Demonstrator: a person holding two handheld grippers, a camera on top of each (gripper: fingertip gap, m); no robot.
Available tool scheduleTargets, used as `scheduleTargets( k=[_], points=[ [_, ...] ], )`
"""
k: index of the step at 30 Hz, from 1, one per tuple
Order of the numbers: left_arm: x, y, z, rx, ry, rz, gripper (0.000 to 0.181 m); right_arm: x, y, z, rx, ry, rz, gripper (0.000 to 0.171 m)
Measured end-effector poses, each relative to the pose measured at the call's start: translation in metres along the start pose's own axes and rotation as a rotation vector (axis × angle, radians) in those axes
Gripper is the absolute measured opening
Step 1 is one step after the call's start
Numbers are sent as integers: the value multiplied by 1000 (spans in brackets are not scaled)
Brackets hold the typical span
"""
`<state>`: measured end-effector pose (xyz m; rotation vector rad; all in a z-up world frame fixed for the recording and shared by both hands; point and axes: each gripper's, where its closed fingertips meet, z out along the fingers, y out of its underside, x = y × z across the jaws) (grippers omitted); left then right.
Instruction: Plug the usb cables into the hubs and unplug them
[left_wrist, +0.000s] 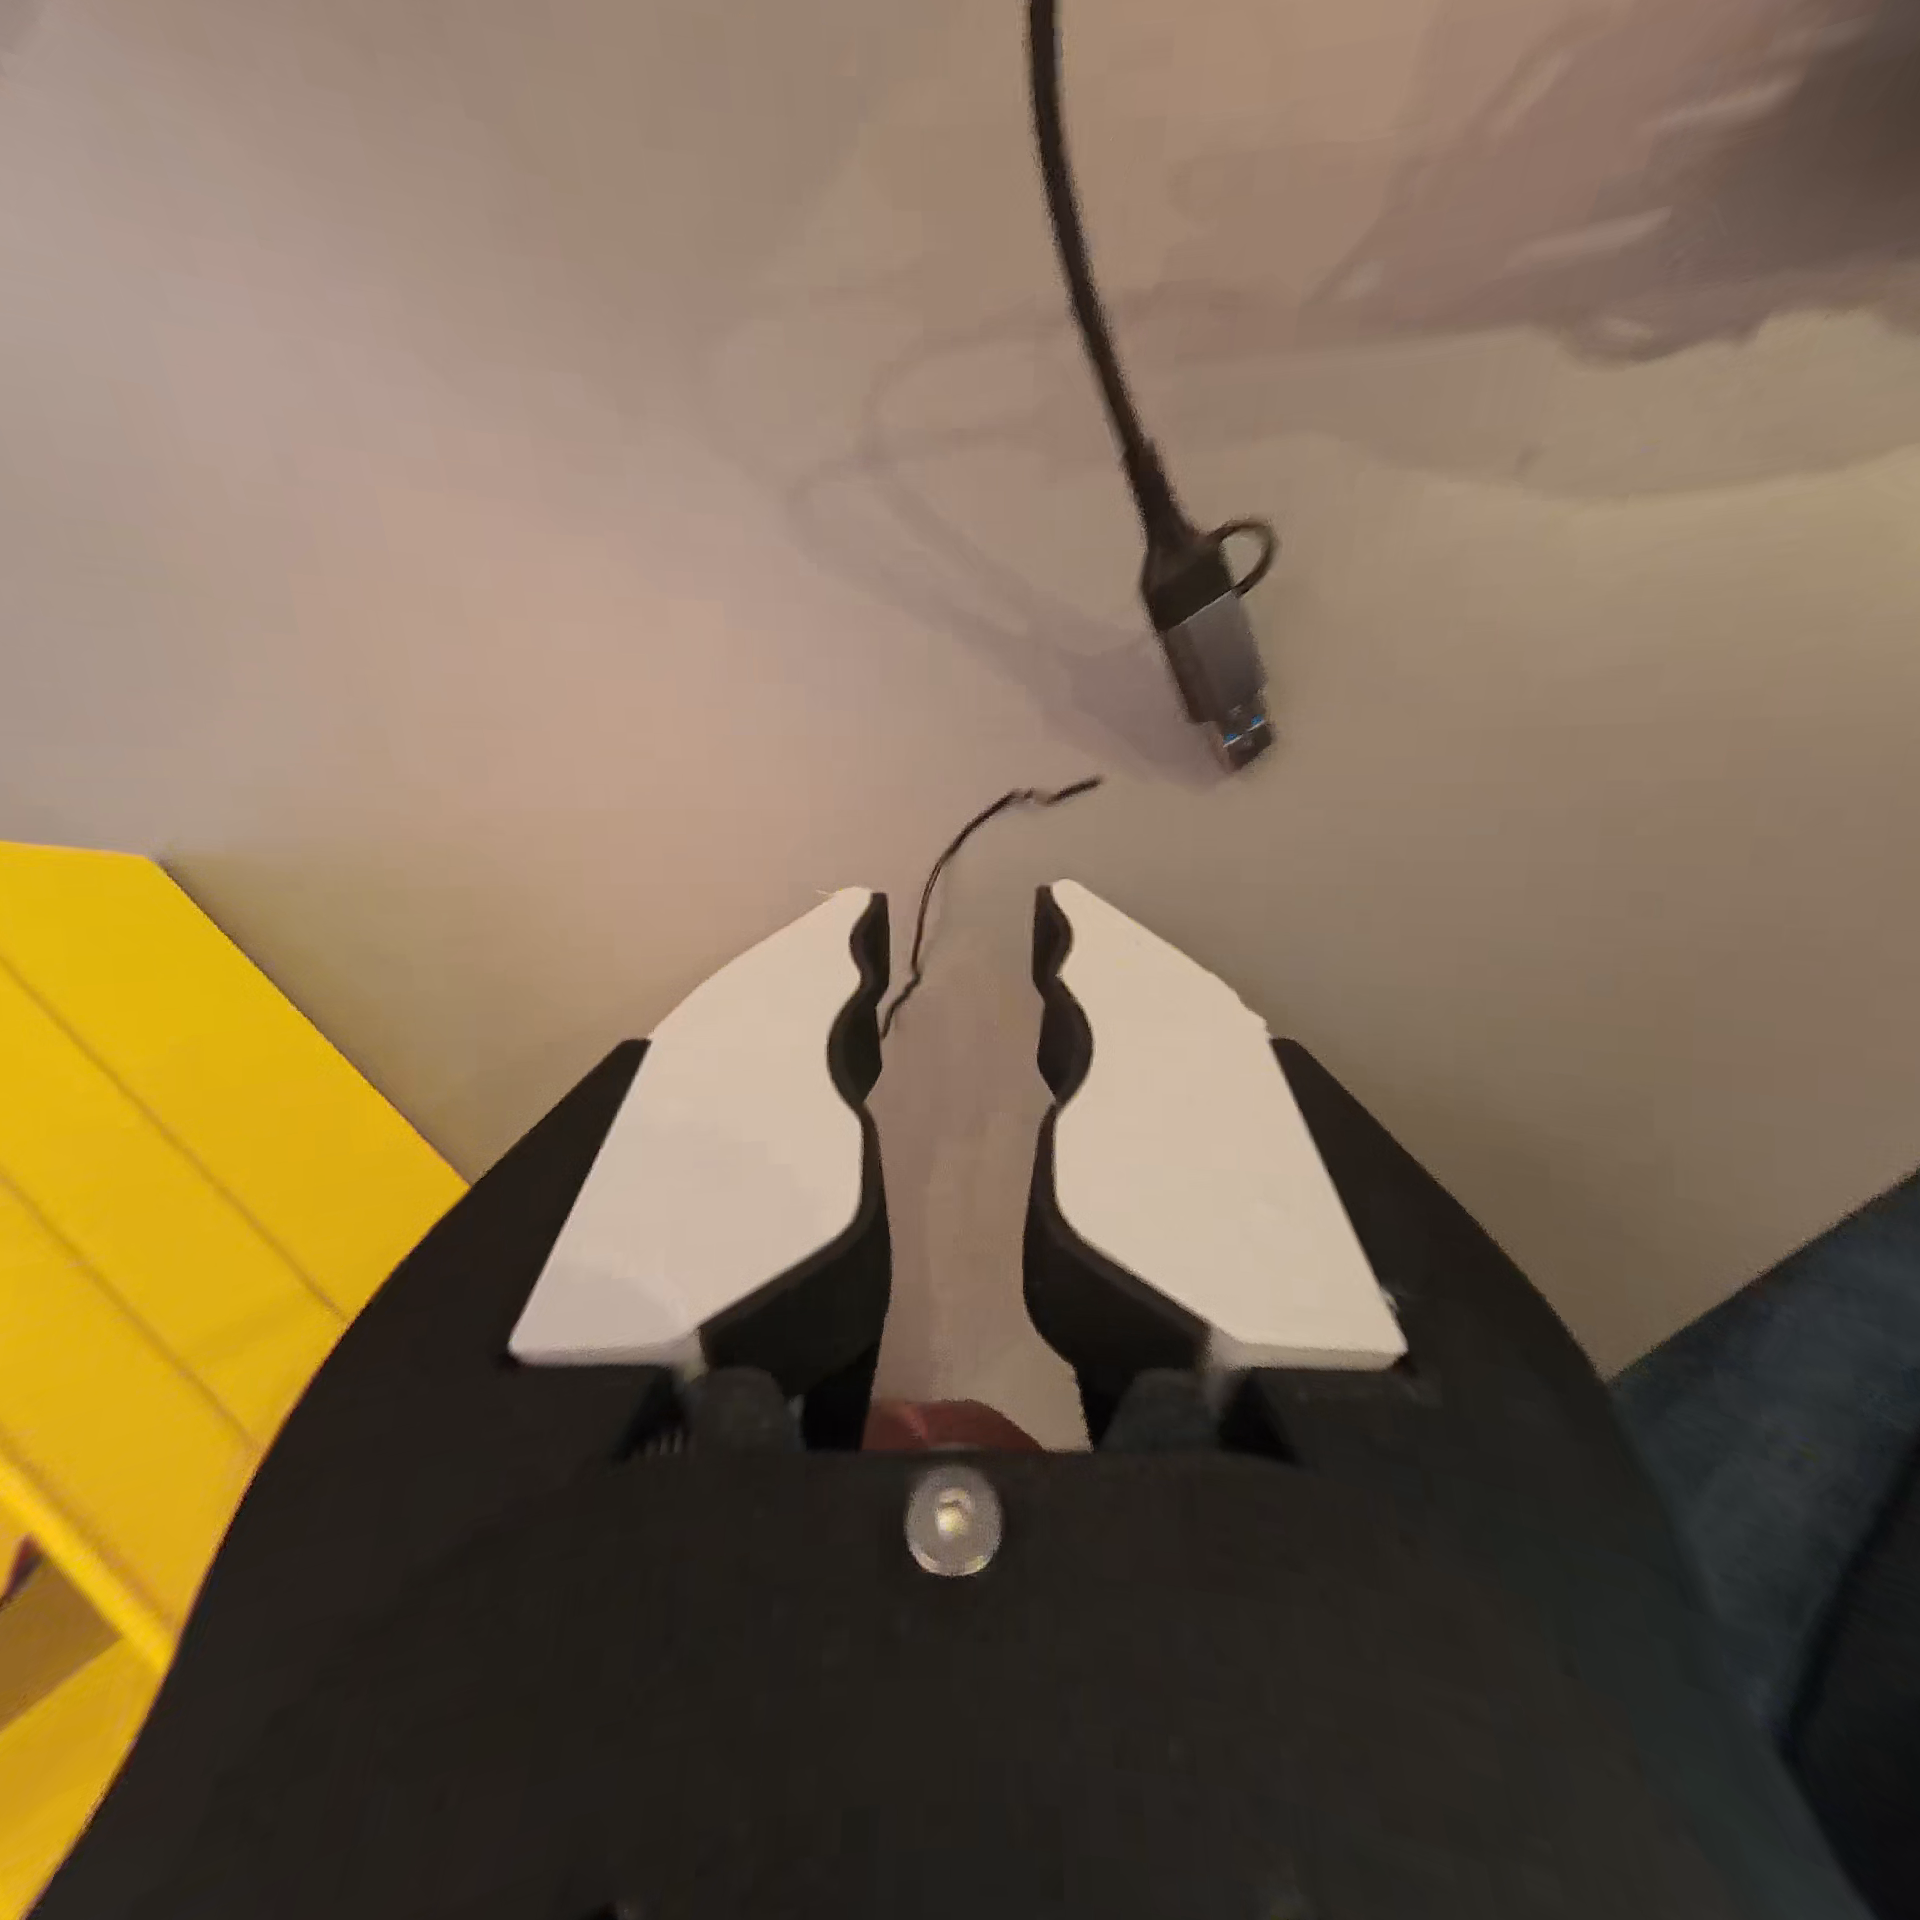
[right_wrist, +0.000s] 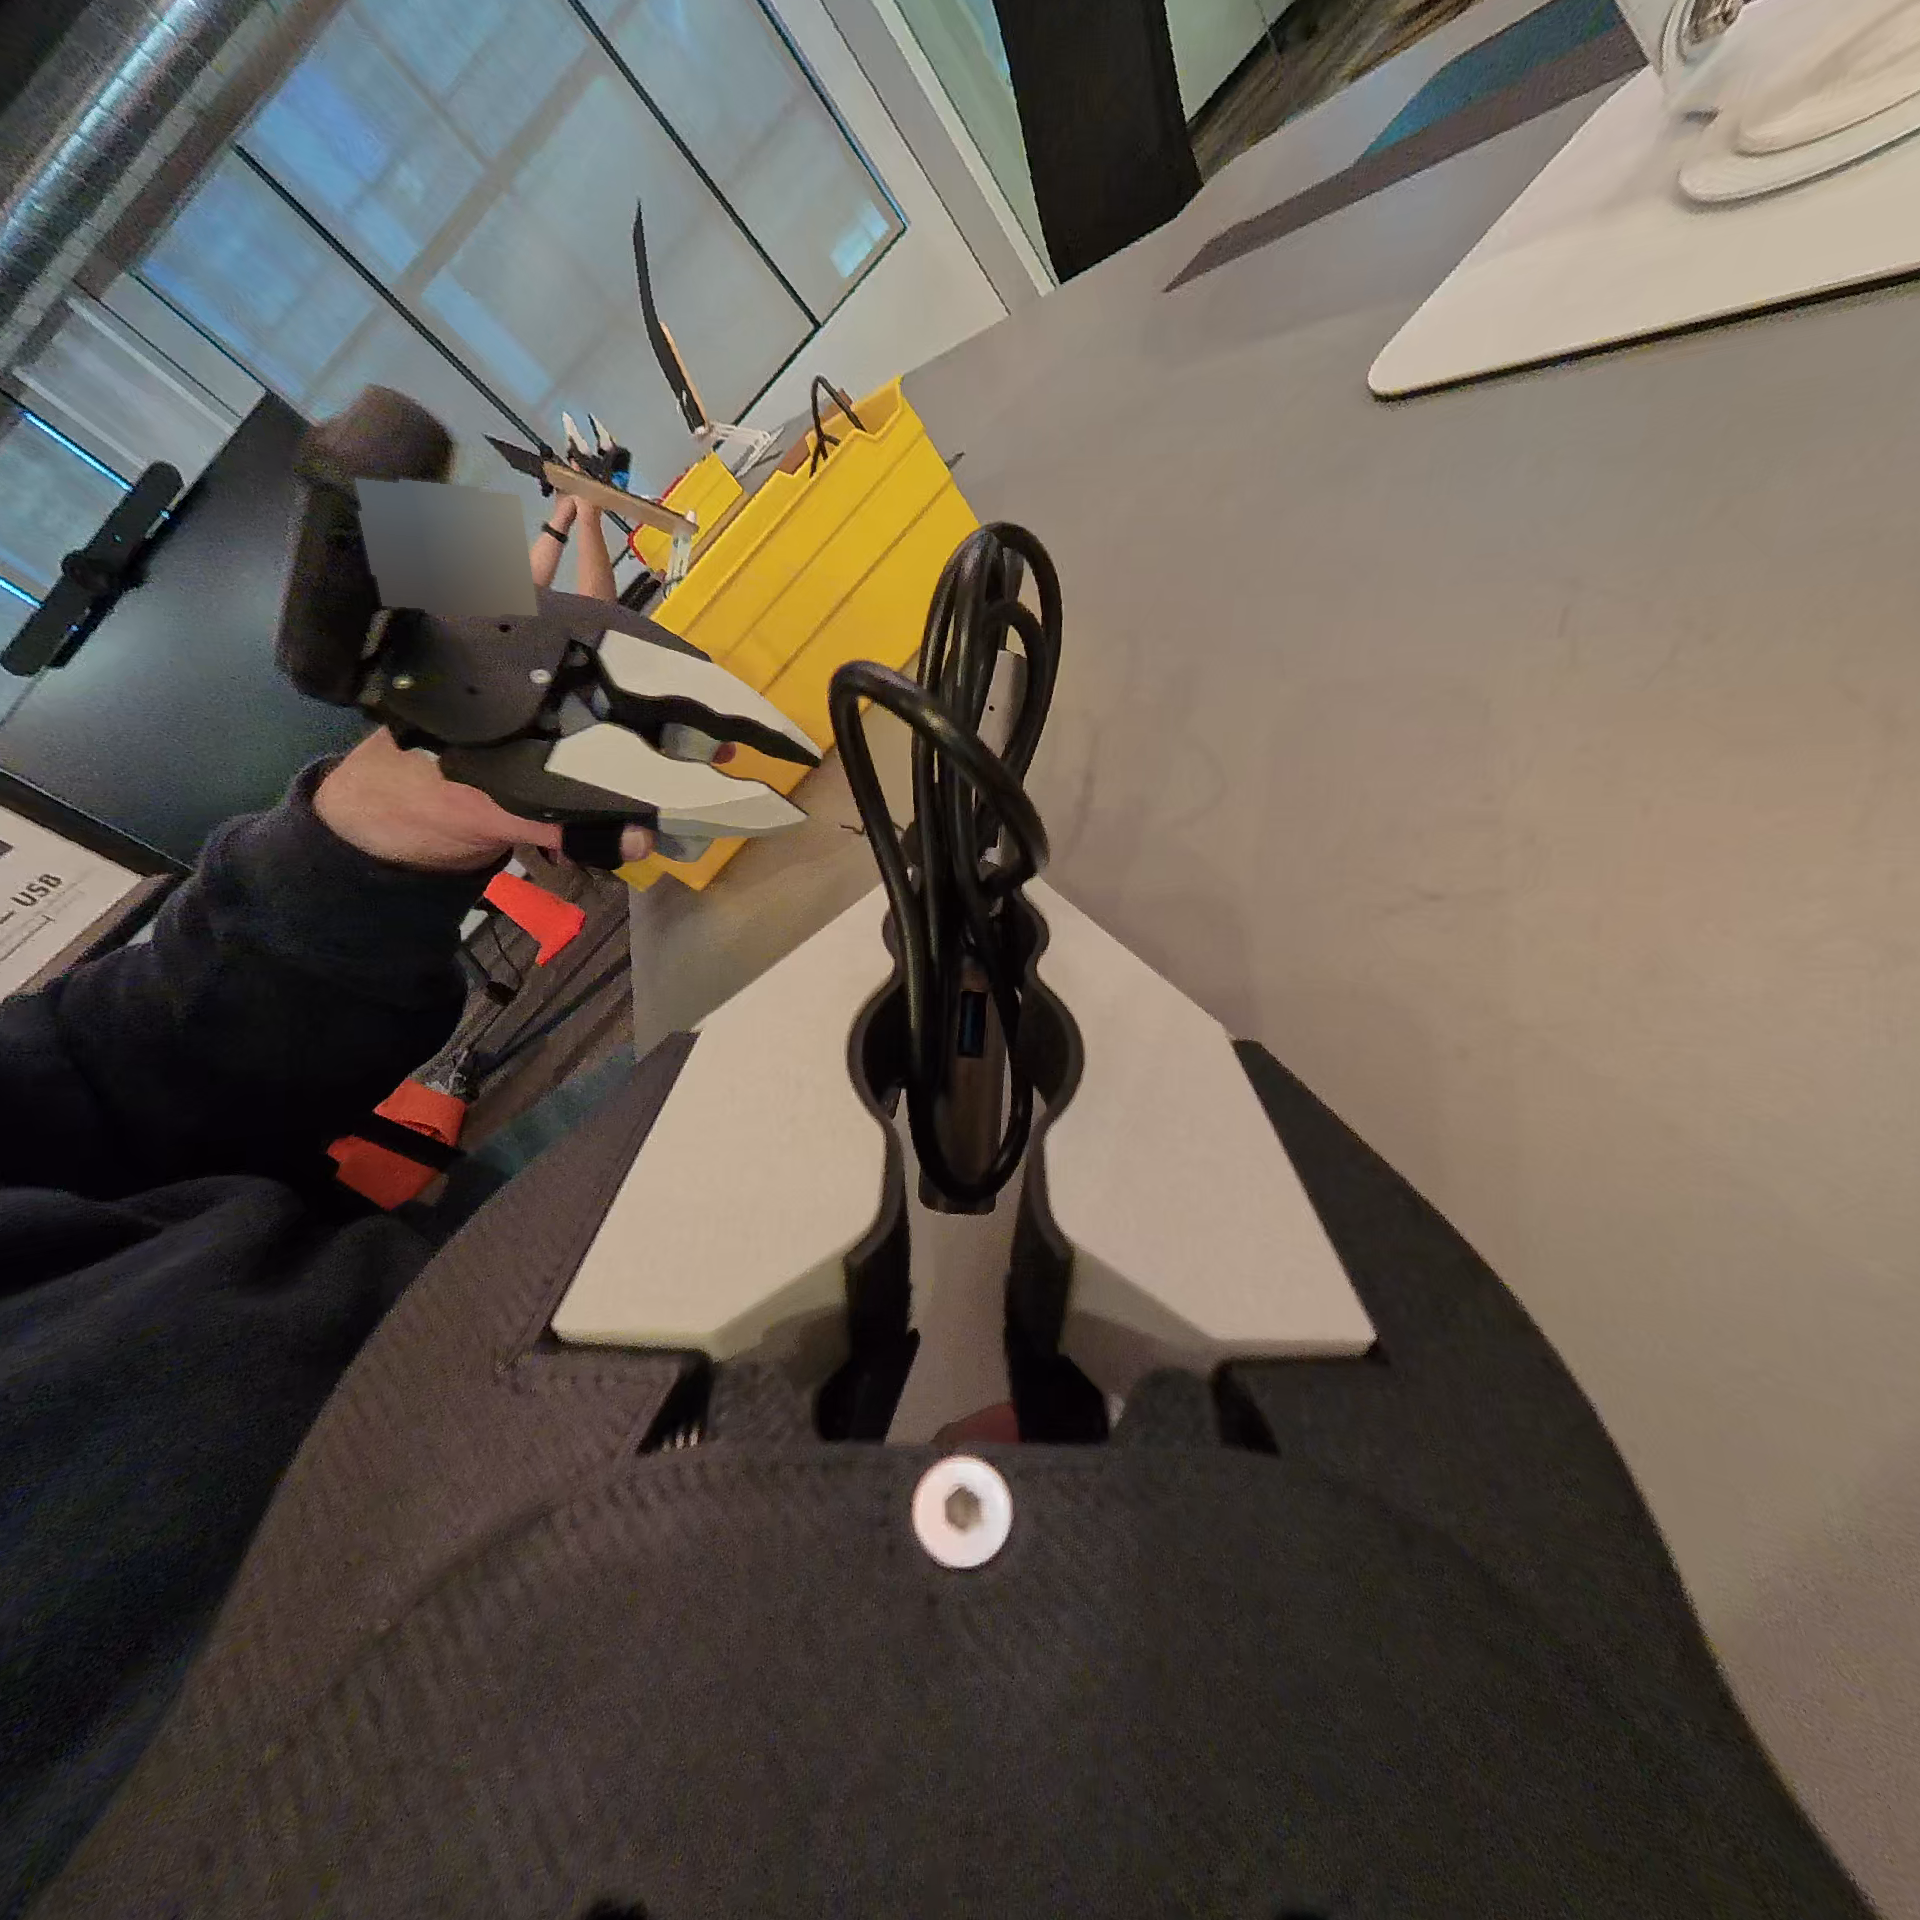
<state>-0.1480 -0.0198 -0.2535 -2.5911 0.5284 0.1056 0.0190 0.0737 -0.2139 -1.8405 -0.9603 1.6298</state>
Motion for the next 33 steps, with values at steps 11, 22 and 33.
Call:
scheduleTargets(
  k=[11, 22, 33],
  points=[
    [96, -126, -26, 469, 338, -107, 47, -34, -39, -15, 206, -161, 75, 11],
    [140, -180, -39, 679, 842, -356, 24, -53, -43, -33, 291, -293, 183, 12],
    [120, -165, -41, 555, 924, -390, 17, -33, -51, -63, 118, 111, -313, 34]
  ],
)
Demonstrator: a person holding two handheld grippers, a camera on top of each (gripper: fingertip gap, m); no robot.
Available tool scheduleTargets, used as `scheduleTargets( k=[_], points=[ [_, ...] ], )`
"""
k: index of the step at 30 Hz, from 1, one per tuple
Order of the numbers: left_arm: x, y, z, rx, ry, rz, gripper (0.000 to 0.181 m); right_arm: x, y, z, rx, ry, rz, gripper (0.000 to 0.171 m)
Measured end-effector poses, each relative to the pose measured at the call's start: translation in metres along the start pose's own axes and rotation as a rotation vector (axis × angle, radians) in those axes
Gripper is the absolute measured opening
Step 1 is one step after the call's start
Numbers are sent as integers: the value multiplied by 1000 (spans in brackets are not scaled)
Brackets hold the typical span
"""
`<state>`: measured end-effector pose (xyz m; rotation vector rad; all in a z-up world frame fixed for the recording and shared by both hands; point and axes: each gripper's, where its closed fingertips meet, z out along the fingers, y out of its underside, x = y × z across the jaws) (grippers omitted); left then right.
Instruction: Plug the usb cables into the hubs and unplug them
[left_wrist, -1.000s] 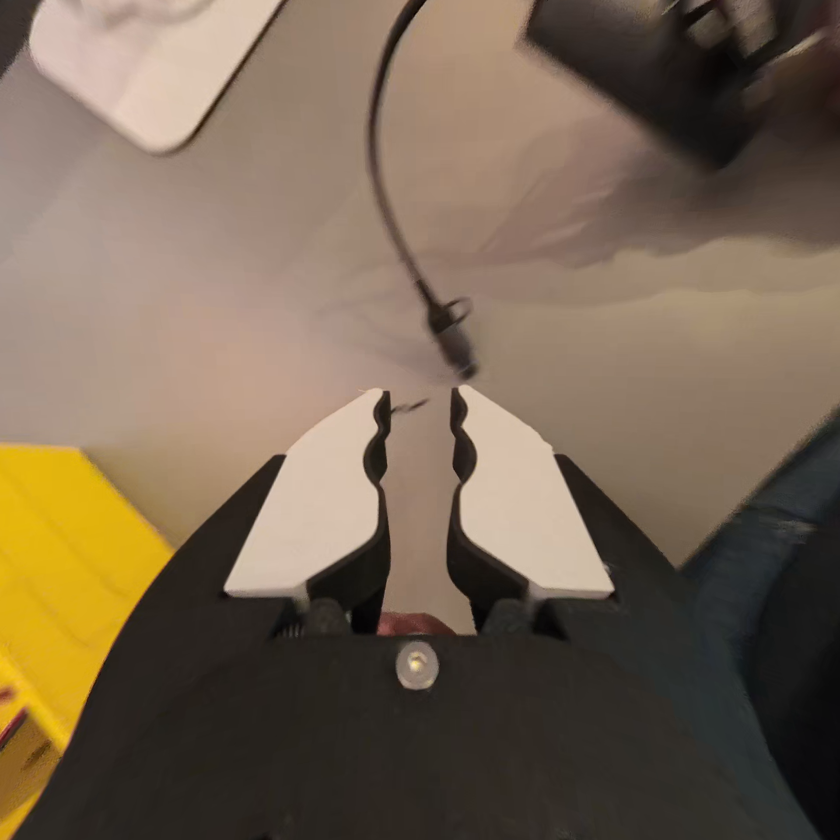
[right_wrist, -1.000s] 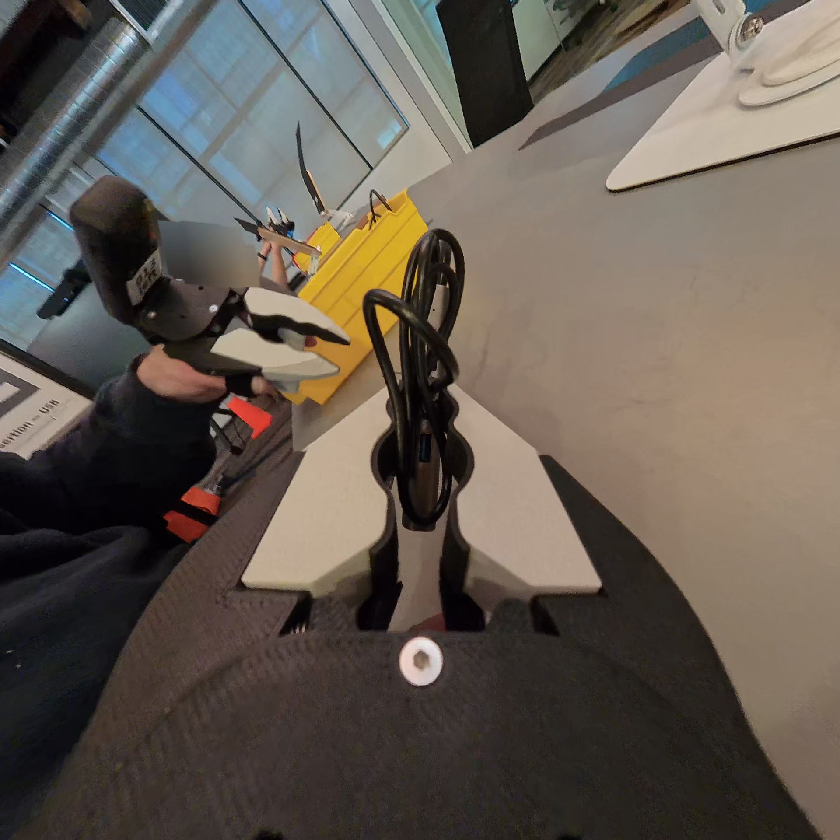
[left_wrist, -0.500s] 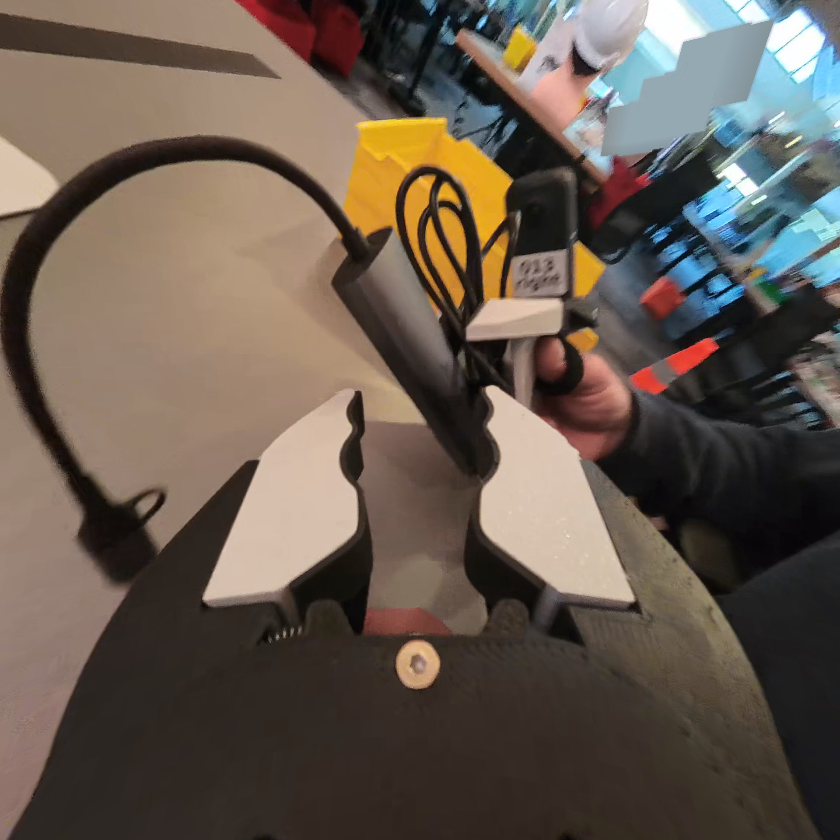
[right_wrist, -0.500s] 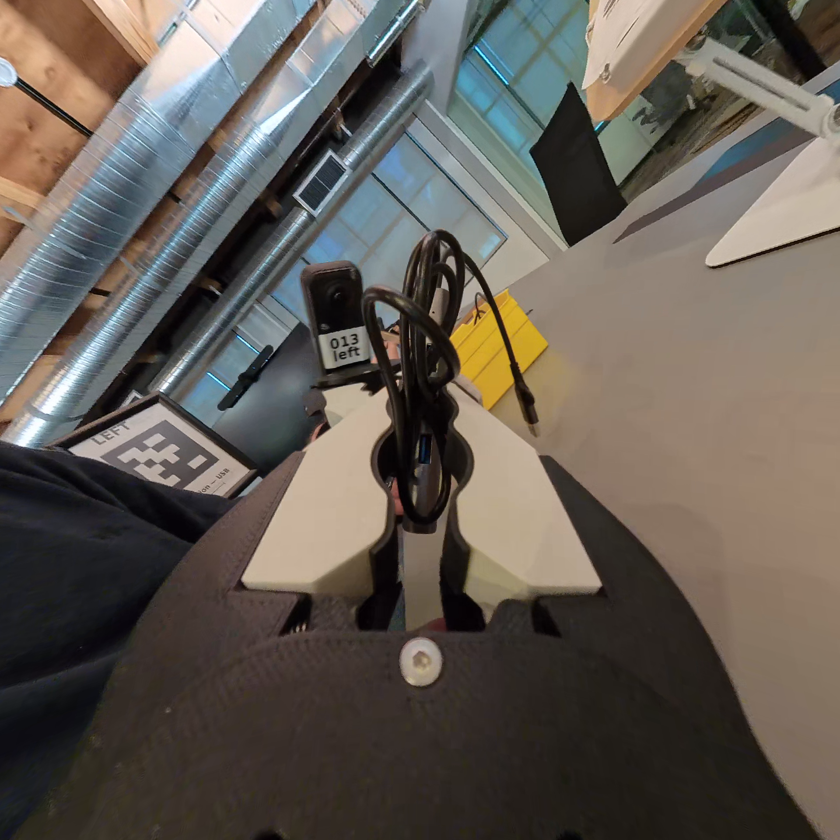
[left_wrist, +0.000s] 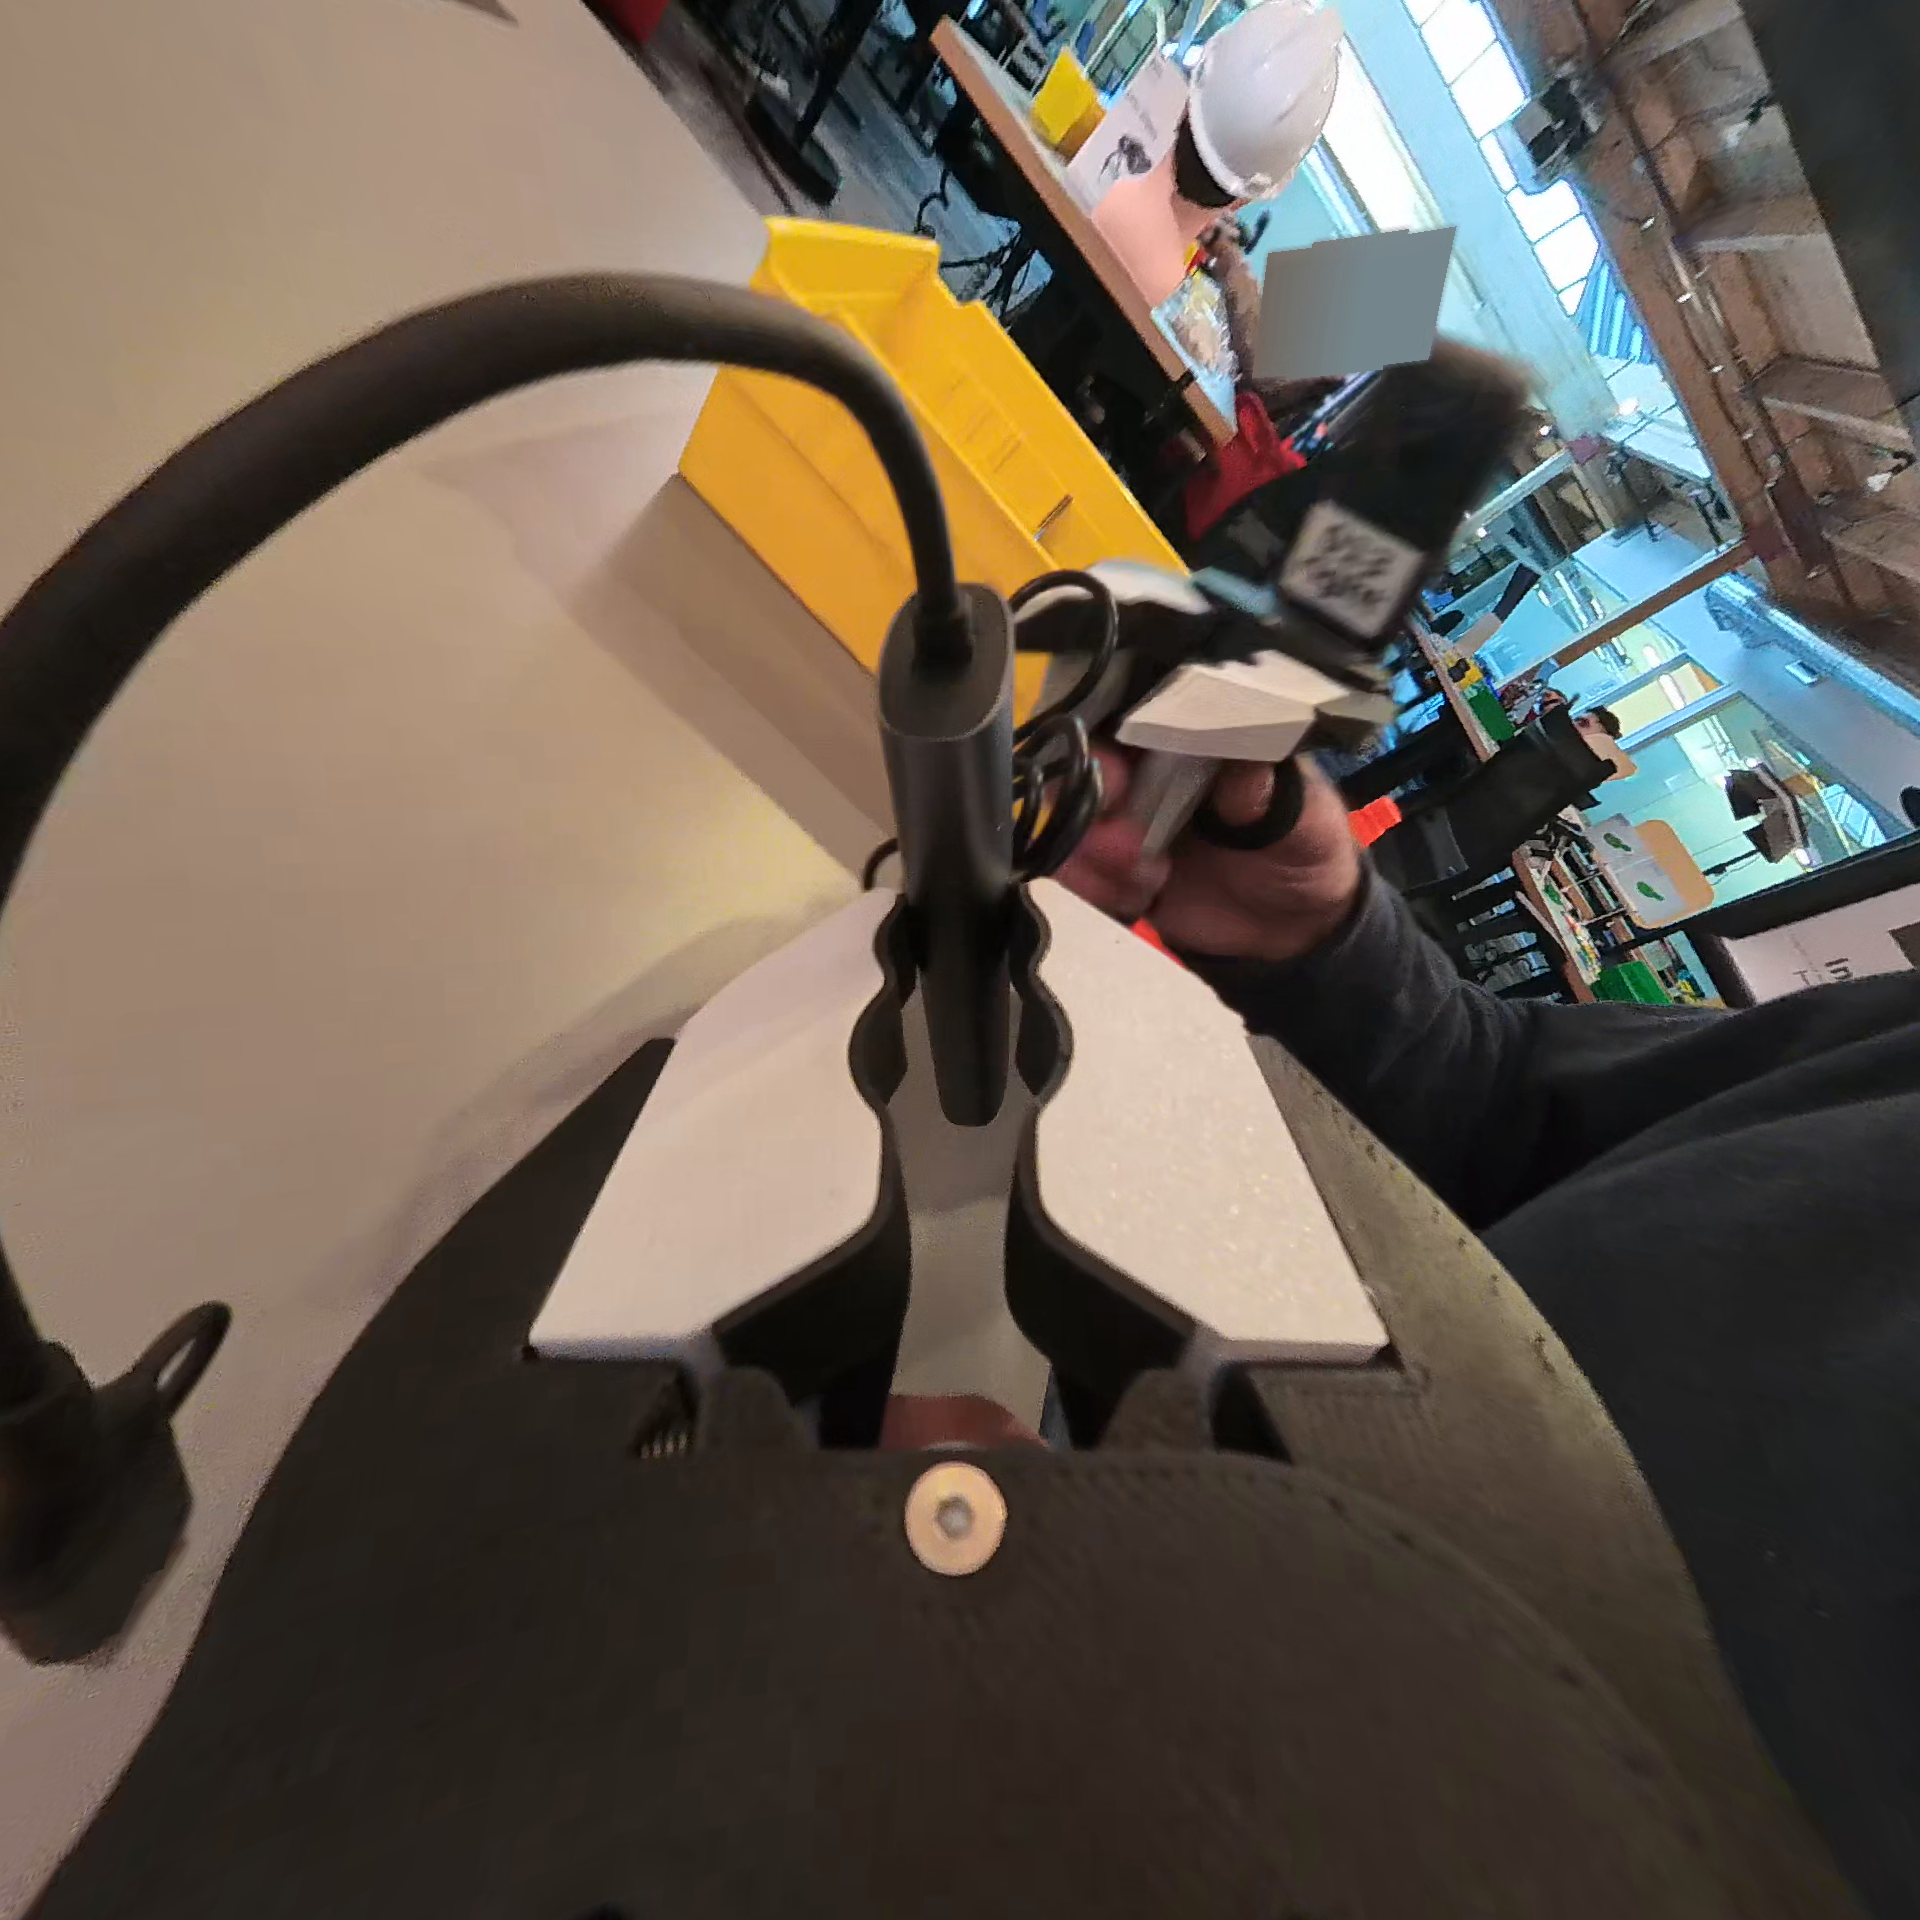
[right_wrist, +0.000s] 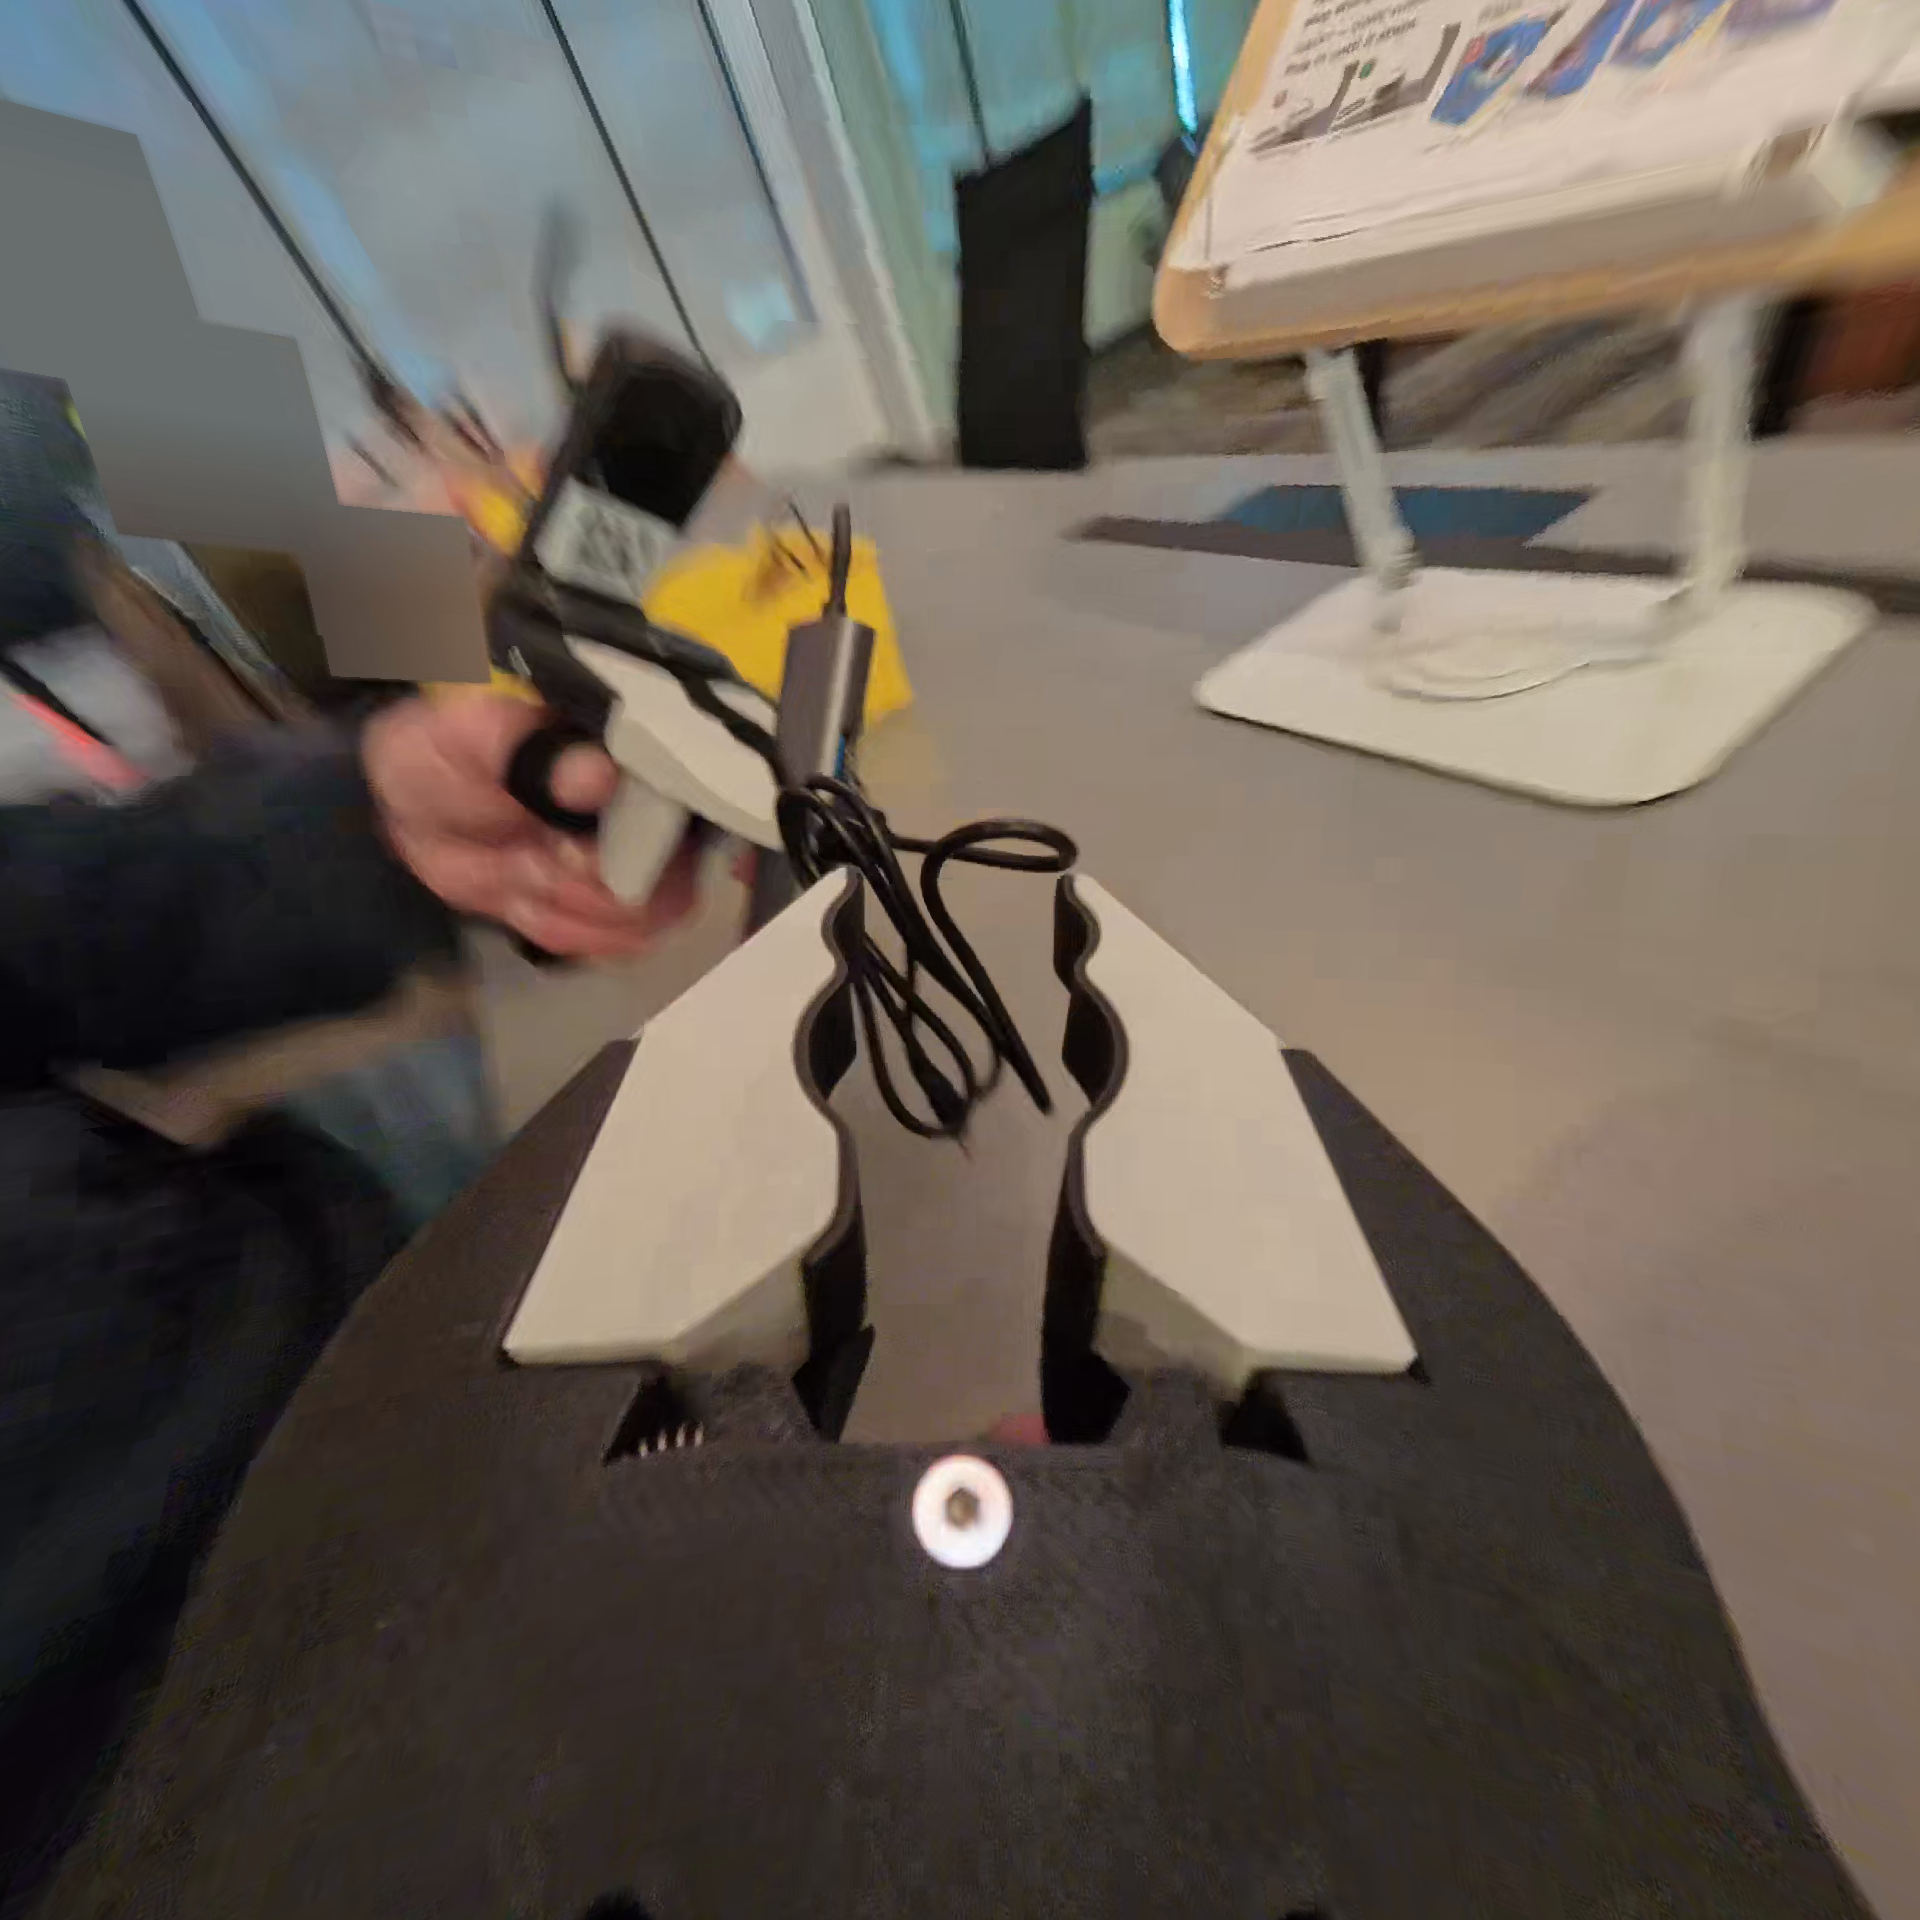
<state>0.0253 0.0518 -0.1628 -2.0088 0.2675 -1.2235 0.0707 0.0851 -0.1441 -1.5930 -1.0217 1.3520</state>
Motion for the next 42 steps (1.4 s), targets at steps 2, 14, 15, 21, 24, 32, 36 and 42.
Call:
scheduleTargets(
  k=[2, 14, 15, 21, 24, 32, 36, 42],
  points=[
    [-3, 2, -4, -24, 2, -30, 17, -3, -2, -10, -113, 104, -280, 38],
    [2, 10, -1, -162, 11, -31, 17, -21, -16, 41, -397, 138, -946, 18],
    [2, 9, -1, -162, 2, -24, 17, -16, -8, 43, -458, 109, -948, 20],
    [0, 4, -3, -164, 10, -35, 16, -23, 30, 35, -599, -81, -988, 34],
    [4, 3, -1, -166, 39, -50, 16, -20, 35, 38, -569, -96, -968, 26],
    [13, 3, 2, -136, 111, -37, 17, -29, 33, 41, -418, -153, -806, 13],
    [21, -10, -6, -65, 47, 208, 29, -35, 24, 38, -379, -213, -618, 13],
    [29, -17, -23, -44, -131, 674, 87, -45, 24, 32, -419, -333, -491, 13]
  ],
)
